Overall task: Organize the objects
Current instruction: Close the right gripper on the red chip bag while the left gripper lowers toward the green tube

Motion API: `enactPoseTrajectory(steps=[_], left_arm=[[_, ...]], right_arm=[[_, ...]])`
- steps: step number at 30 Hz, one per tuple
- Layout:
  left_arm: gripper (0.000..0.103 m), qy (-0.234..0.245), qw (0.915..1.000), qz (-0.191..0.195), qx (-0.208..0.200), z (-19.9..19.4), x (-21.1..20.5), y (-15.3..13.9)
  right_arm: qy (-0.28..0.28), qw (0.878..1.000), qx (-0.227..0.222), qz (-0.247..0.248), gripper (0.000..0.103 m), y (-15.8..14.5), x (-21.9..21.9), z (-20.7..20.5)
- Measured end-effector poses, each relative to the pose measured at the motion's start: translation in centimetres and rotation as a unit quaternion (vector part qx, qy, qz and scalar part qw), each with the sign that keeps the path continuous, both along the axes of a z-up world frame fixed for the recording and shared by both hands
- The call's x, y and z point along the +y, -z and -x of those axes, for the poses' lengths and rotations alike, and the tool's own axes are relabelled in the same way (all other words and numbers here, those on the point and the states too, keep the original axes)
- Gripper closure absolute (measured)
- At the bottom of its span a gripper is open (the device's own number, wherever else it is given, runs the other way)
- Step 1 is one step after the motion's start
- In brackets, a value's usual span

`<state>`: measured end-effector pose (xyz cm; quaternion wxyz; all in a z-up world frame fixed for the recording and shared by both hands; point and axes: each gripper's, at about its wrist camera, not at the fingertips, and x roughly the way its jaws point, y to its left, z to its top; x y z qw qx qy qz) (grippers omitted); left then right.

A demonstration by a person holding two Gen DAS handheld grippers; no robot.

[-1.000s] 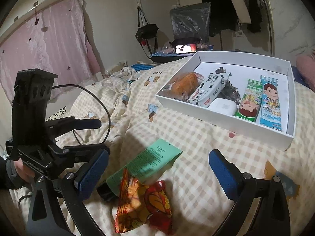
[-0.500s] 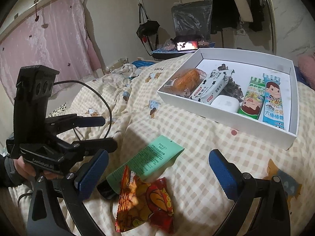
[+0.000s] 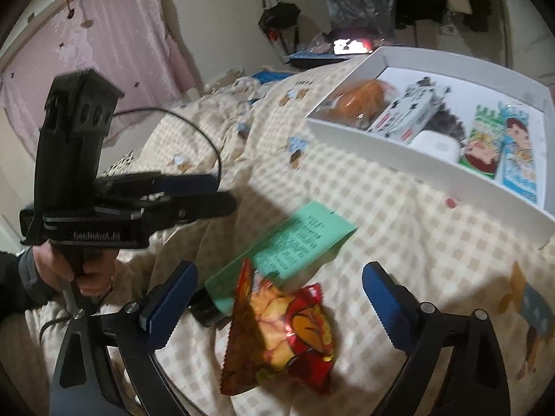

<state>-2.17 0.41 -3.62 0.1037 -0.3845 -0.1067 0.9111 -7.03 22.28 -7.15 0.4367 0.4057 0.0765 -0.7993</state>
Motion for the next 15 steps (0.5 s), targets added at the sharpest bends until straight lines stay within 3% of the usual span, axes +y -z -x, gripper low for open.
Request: enactPoseTrajectory(steps=[4,11,12,13,15], left_arm=[[0.039,-0.008,0.9999,-0.005,-0.008,0.3,-0.4,0.3],[0.039,-0.003,0.9999,-0.006,-0.012,0.3,-0.2,0.5],[0.039,-0.001,0.9999,-0.005,-0.013,0.3,-0.1,0.5],[0.039,0.001,0.9999,-0.004,-0.014,0.4,0.0,0.5],[0.039,0.003,0.9999,-0.003,-0.015,0.4,0.1,0.6]], right_arm=[[-0.025,0.999,-0.021,-0.004,0.012,0.5,-0.4,-0.2],[-0.029,0.999,-0.014,-0.04,0.013,0.9,-0.9,-0.6],[-0.021,0.998,-0.016,-0.053,0.016,0.9,-0.8,-0.5],[-0.014,0.998,-0.02,-0.062,0.027,1.1,-0.7,-0.3],[-0.008,0.996,-0.038,-0.078,0.033,1.5,-0.5,0.0]])
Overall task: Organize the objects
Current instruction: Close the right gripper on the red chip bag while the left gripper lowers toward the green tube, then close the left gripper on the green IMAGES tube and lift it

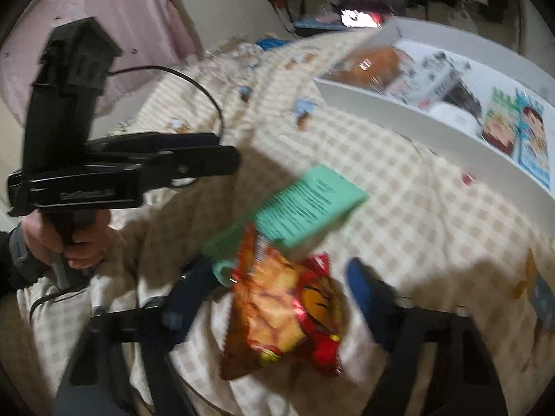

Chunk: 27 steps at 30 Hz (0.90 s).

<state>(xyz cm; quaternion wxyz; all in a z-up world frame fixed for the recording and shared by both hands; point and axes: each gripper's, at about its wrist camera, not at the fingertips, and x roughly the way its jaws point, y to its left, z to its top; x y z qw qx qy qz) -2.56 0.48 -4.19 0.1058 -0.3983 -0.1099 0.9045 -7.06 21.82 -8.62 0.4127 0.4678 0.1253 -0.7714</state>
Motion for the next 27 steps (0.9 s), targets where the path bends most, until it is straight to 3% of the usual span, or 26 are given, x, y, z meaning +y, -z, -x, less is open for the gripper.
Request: enactPoseTrajectory(steps=[1,5,9,13,15,16,20,27], left_arm=[[0.039,0.002,1.0,0.0,-0.002,0.0,0.0,0.1],[0.039,0.005,1.0,0.001,-0.007,0.1,0.1,0.2],[0.039,0.011,0.9999,0.002,-0.007,0.2,0.3,0.2],[0.038,0.06,0.9981,0.0,-0.015,1.2,2.0,0.0],[0.023,0.089,0.9959,-0.006,-0.013,1.5,3.1,-0.3],[0.022,0.102,0.9946,0.003,-0.016,1.6,3.9,-0.3],[0.022,0.112,0.9919,0.05,-0.032,1.7,5.6,0.2],[0.022,0.101,0.9891,0.093,-0.054,1.9,6.3,1.4]], right_arm=[[-0.002,1.0,-0.005,-0.003,0.043,0.1,0.0,0.1],[0.005,1.0,-0.006,0.009,0.052,0.2,0.4,0.2],[0.019,0.998,-0.001,0.057,0.053,-1.5,1.8,0.6],[0.06,0.989,0.005,0.134,0.054,-3.4,4.0,1.6],[0.105,0.977,0.021,0.187,0.054,-4.0,5.8,2.2],[0.117,0.973,0.025,0.198,0.054,-4.0,6.4,2.4],[0.14,0.967,-0.001,0.213,0.053,-3.3,7.3,3.5],[0.141,0.971,-0.009,0.19,0.053,-3.0,6.5,3.5]])
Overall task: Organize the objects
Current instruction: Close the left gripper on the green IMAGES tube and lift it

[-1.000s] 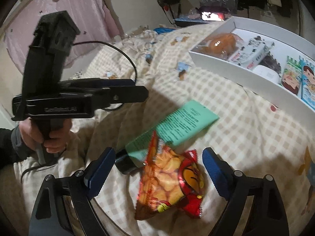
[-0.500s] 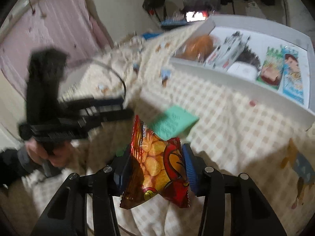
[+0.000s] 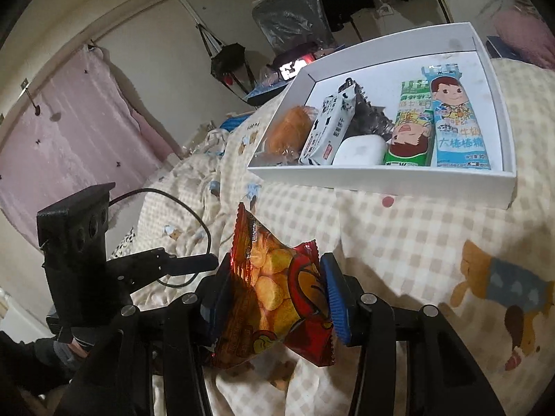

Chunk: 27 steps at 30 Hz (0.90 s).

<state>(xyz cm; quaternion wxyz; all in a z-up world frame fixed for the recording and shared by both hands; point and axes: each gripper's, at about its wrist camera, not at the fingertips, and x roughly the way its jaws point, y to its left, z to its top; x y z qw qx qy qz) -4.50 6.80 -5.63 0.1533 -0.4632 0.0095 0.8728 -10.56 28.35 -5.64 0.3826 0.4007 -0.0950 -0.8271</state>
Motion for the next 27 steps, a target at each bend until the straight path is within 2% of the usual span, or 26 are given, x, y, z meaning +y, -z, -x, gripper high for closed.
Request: enactPoseTrajectory(steps=[4,8,10,11,23,27], left_arm=[[0.022,0.025,0.9996,0.002,-0.012,0.0,0.9,0.7],[0.023,0.029,0.9995,0.009,-0.01,-0.1,1.2,0.7],[0.038,0.026,0.9996,0.002,-0.012,0.0,1.0,0.8],[0.051,0.025,0.9996,0.0,-0.016,0.1,0.9,0.9],[0.051,0.024,0.9987,-0.017,-0.041,0.6,0.6,1.6],[0.052,0.021,0.9991,-0.025,-0.026,0.3,0.4,1.0]], right_arm=[[-0.001,1.0,0.006,-0.004,0.053,0.0,0.2,-0.3],[-0.017,1.0,-0.006,0.003,0.053,0.3,0.0,-0.4],[-0.021,1.0,-0.007,0.006,0.053,0.3,0.0,-0.5],[-0.021,1.0,-0.007,0.005,0.053,0.3,0.0,-0.5],[-0.032,0.999,-0.024,0.016,0.053,0.6,-0.4,-0.4],[-0.029,0.999,-0.028,0.018,0.053,0.7,-0.3,-0.1]])
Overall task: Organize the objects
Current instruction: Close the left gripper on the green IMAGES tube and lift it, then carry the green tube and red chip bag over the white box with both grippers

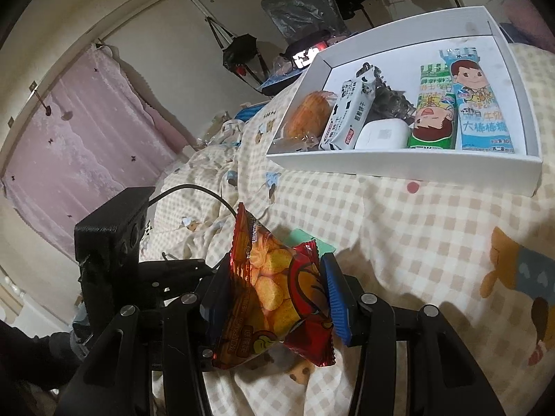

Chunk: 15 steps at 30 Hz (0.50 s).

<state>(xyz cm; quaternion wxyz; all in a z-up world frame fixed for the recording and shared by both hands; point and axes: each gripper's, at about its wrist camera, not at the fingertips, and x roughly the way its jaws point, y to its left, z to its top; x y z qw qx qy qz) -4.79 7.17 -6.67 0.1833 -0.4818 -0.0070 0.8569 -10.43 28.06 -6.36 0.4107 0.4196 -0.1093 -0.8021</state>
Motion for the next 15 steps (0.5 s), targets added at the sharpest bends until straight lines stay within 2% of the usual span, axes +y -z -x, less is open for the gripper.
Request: enactPoseTrajectory(steps=[5,15], left_arm=[[0.053,-0.015,0.9994,-0.023,0.022,-0.3,-1.2,-1.1],[0.053,-0.047,0.9945,-0.091,0.019,0.2,-3.7,-2.1]], right_arm=[[0.002,1.0,-0.007,0.009,0.053,0.0,0.3,0.2],[-0.007,0.998,-0.048,0.046,0.053,0.8,0.7,0.9]])
